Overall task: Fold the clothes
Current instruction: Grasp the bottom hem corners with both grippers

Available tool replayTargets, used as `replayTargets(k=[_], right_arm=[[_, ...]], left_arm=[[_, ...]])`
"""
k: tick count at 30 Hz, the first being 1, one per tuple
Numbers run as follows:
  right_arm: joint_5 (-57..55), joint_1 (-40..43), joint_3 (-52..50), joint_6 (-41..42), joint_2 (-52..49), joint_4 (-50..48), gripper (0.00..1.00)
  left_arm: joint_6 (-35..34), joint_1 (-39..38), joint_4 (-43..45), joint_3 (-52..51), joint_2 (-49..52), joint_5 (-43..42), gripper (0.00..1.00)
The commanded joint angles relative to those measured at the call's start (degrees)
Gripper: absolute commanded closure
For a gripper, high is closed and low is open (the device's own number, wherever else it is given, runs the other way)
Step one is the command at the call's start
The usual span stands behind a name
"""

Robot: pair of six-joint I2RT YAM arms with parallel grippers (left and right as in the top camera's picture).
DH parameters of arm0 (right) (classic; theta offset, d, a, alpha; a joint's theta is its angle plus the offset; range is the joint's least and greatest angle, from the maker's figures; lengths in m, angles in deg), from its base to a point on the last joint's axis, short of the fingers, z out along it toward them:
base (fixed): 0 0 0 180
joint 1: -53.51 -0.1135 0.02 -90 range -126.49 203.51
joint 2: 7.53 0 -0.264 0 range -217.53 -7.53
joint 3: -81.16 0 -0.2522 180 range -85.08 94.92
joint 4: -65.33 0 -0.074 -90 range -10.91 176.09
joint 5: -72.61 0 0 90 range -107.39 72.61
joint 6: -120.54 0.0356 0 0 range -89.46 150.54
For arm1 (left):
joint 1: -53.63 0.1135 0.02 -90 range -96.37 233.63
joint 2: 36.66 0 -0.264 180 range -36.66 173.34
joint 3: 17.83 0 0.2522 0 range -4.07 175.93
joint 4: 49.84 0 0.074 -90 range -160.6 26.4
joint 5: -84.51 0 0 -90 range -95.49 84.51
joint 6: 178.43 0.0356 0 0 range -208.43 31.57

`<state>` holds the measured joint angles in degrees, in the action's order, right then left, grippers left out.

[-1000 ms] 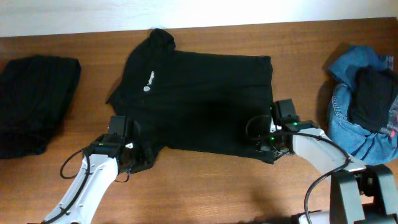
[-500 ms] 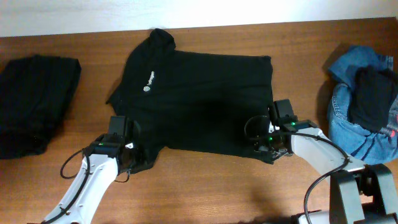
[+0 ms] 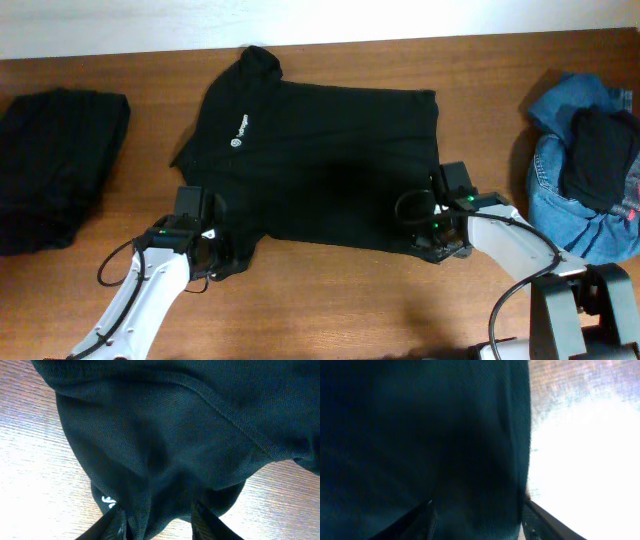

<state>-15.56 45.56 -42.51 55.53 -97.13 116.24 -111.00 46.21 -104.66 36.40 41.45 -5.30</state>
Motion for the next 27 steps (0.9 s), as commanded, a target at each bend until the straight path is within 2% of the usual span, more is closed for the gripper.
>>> replayTargets(k=[1,5,6,7,8,10,13,18,22,24,27], right_arm=[[1.7,-0.7,-4.3,3.0,-3.8,1.6,0.41],[1.8,-0.7,-4.9,4.7,-3.8,1.6,0.41],[1.8,-0.7,-5.0,5.3,-3.8,1.6,0.38],[1.8,-0.7,-5.1,5.6,-3.8,1.6,0.27],[1.8,-0.7,-5.1,5.6,-3.8,1.5,0.24],[2.1,-0.7,-5.1,5.6,-3.8,1.6,0.25],[2.6,-0.7,-5.1,5.6,-3.8,1.8,0.52],[2.6,-0.7,-5.1,5.6,-3.8,1.9,0.69],[2.6,-0.7,-5.1,5.6,-3.8,1.9,0.94],[2.6,-0.7,-5.1,5.6,-3.8,1.9,0.96],[2.6,-0.7,-5.1,5.6,-3.8,1.9,0.96]], left_arm=[[0.3,0.2,0.2,-0.4,-0.2,-0.9,0.59],[0.3,0.2,0.2,-0.4,-0.2,-0.9,0.58],[0.3,0.2,0.2,-0.4,-0.2,-0.9,0.58],[0.3,0.2,0.2,-0.4,-0.2,-0.9,0.58],[0.3,0.2,0.2,-0.4,-0.2,-0.9,0.58],[0.3,0.2,0.2,-0.4,-0.2,-0.9,0.58],[0.3,0.2,0.3,-0.4,-0.2,-0.9,0.58],[0.3,0.2,0.3,-0.4,-0.2,-0.9,0.59],[0.3,0.2,0.5,-0.4,-0.2,-0.9,0.59],[0.3,0.2,0.6,-0.3,-0.2,-0.9,0.64],[0.3,0.2,1.3,-0.3,-0.2,-0.9,0.78]])
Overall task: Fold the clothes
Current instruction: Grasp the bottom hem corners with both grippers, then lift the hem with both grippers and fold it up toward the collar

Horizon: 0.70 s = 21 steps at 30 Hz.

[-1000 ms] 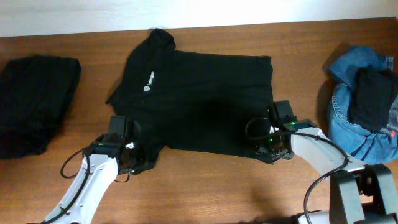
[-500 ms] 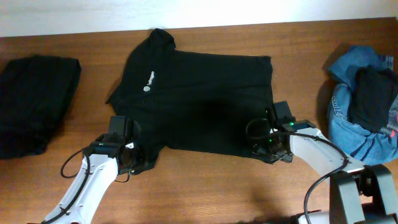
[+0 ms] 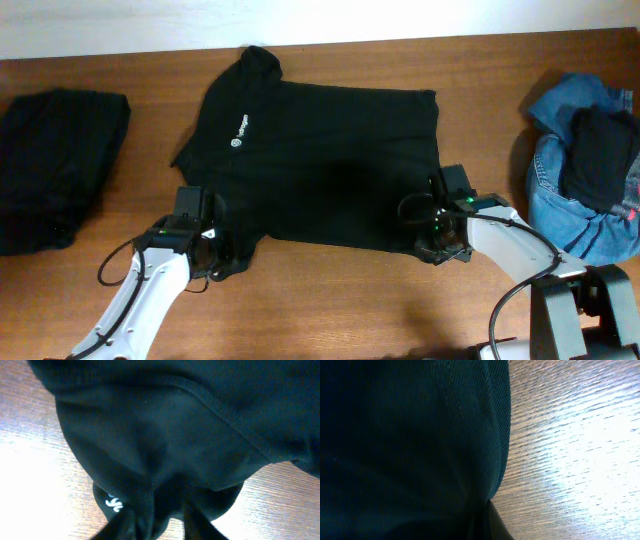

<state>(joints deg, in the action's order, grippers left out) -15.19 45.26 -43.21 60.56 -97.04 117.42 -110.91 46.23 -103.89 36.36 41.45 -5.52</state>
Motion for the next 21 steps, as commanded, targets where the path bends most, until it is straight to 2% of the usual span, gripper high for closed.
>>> replayTargets(k=[1,4,5,21], right_arm=[[2.3,-0.4,-4.4,0.5,-3.9,0.7,0.96],[2.3,-0.4,-4.4,0.5,-3.9,0.7,0.96],[2.3,-0.4,-4.4,0.5,-3.9,0.7,0.96],[2.1,-0.4,-3.2,0.5,-3.8,1.8,0.96]], left_arm=[[0.2,0.2,0.7,-0.3,-0.2,-0.7,0.83],[0.2,0.2,0.9,0.0,-0.2,-0.7,0.98],[0.2,0.2,0.9,0.2,-0.2,-0.7,1.0],[0.3,0.2,-1.5,8.1,-0.2,-2.8,1.0]])
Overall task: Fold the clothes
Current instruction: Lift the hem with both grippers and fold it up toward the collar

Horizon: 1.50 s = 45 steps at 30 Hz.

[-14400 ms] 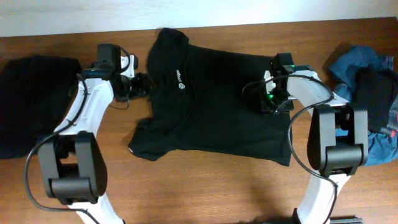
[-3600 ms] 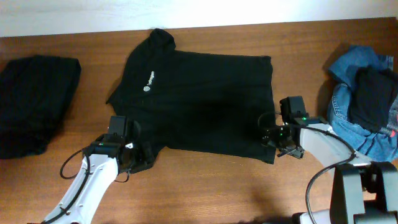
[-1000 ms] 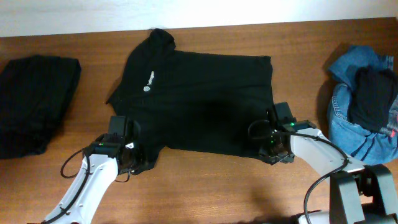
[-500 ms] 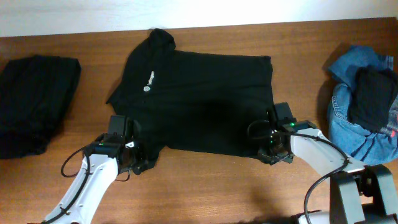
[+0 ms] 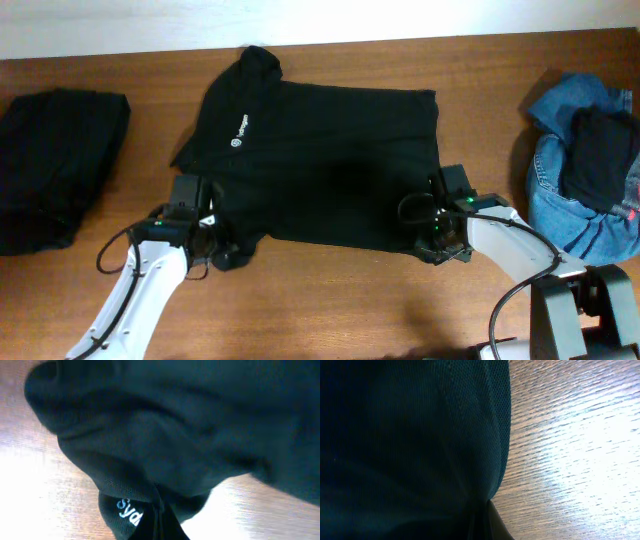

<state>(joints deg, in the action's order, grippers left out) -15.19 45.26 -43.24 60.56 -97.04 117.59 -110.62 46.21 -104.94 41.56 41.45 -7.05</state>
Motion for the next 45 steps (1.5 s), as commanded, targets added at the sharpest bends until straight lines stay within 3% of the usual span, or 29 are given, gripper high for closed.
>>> replayTargets(k=[1,13,23,35,45], right_arm=[[2.0,-0.4,-2.4,0.5,-3.8,2.4,0.96],[-1.4,-0.4,12.3,0.3,-3.8,15.1,0.96],[-1.4,0.5,13.8,0.3,-3.8,14.2,0.96],[-0.3,10.2,13.9,-3.3,-3.8,13.5,0.96],[0.3,10.6,13.9,-3.4,-3.8,8.4,0.96]], left_arm=[[0.0,0.2,-0.5,3.5,-0.2,-1.2,0.99],[1.7,0.3,-0.7,10.3,-0.2,0.2,0.99],[2.3,0.6,0.4,11.8,-0.2,4.1,0.99],[1.9,6.5,3.2,11.9,-0.2,4.3,0.99],[1.9,6.5,6.4,11.9,-0.2,4.4,1.0]])
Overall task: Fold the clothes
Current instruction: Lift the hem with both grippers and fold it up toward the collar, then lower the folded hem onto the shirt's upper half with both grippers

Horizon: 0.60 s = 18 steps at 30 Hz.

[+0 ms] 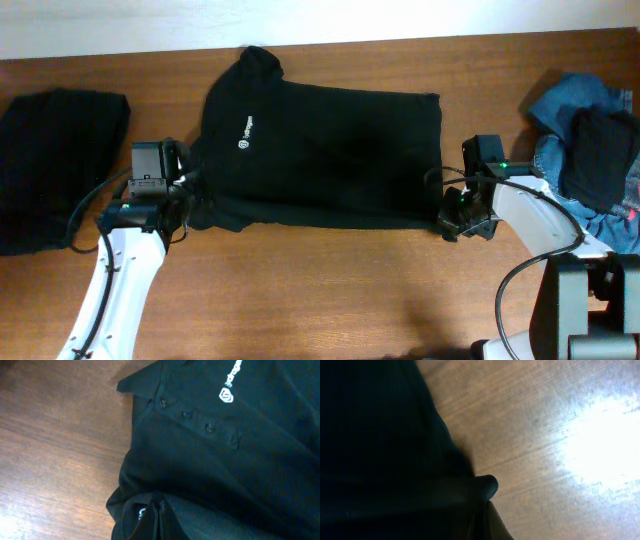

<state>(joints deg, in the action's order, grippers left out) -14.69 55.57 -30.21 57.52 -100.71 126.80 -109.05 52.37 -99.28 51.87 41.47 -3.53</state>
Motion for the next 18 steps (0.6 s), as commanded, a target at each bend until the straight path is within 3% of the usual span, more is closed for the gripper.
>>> replayTargets(k=[1,18], right_arm=[[-0.2,0.3,0.9,-0.3,-0.2,-1.2,0.96],[-0.2,0.3,0.9,-0.3,-0.2,-7.3,0.96]], left_arm=[[0.3,0.3,0.9,1.6,-0.2,0.9,1.0],[0.3,0.3,6.3,1.6,6.4,3.5,0.99]])
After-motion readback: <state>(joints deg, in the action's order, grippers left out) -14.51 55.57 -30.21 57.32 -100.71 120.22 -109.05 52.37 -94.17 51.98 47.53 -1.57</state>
